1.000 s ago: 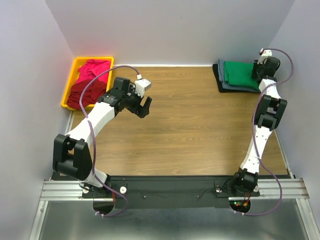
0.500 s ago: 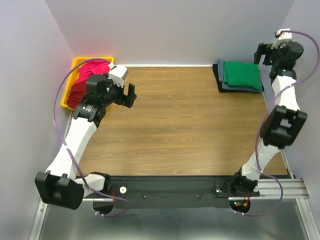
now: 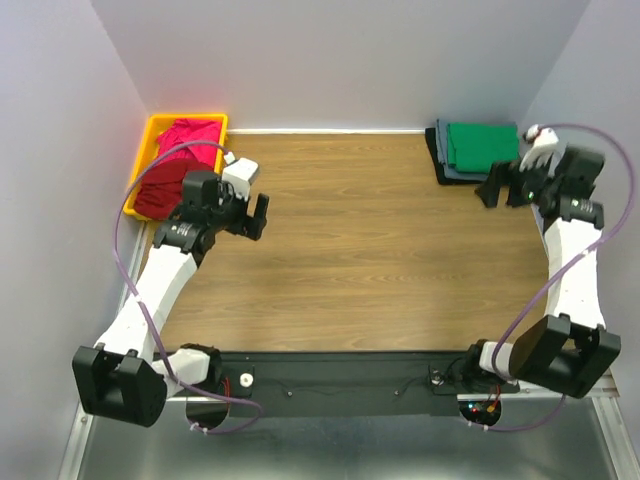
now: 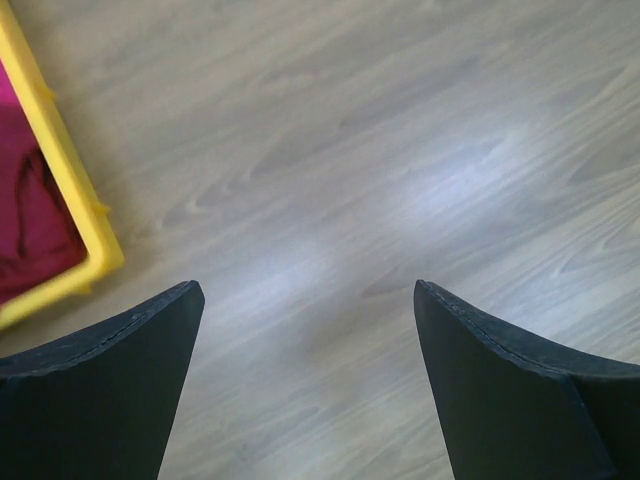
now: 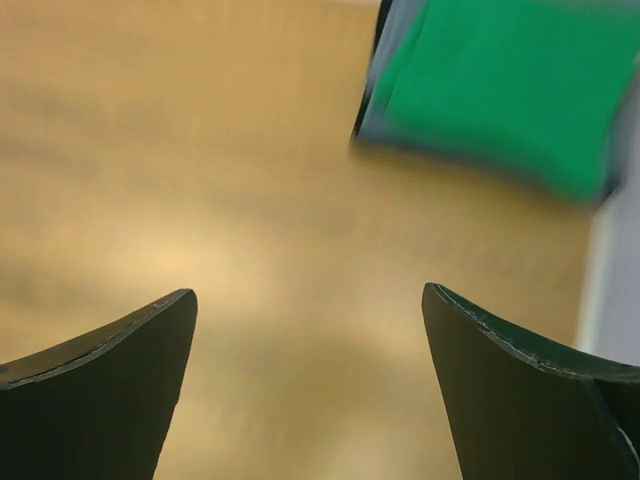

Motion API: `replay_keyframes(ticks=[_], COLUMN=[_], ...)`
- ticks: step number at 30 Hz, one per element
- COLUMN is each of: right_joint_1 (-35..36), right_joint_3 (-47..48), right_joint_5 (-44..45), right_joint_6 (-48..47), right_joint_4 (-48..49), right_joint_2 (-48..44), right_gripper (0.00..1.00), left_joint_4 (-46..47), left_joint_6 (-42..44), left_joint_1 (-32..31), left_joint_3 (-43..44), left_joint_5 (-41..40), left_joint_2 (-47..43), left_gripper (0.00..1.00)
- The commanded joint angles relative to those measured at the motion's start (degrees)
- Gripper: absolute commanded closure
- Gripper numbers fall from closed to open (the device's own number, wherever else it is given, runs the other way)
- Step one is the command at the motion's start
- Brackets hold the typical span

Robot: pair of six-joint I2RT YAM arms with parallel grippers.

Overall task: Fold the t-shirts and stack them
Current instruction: Neatly place the folded tshirt to the corner

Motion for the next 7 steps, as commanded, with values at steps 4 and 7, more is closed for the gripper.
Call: replay_keyframes(ticks=[4,7], right_joint_1=[0.0,0.0], right_joint_3=[-18.1,-21.9], right_joint_5=[3.6,6.1], right_joint_6=[-9.8,-10.2], right_joint_4=[-15.1,-16.0], right_joint_2=[-13.8,-19.0], right_gripper=[0.0,0.0], left_joint_4=[0.2,-0.9], left_joint_6=[1.8,2.3], left_joint_1=[0.0,0.0], left_joint_3=[-9.7,-8.8], left_joint_5=[-4.9,-4.0], left_joint_2=[-6.2,-7.9], left_gripper=[0.01,0.01])
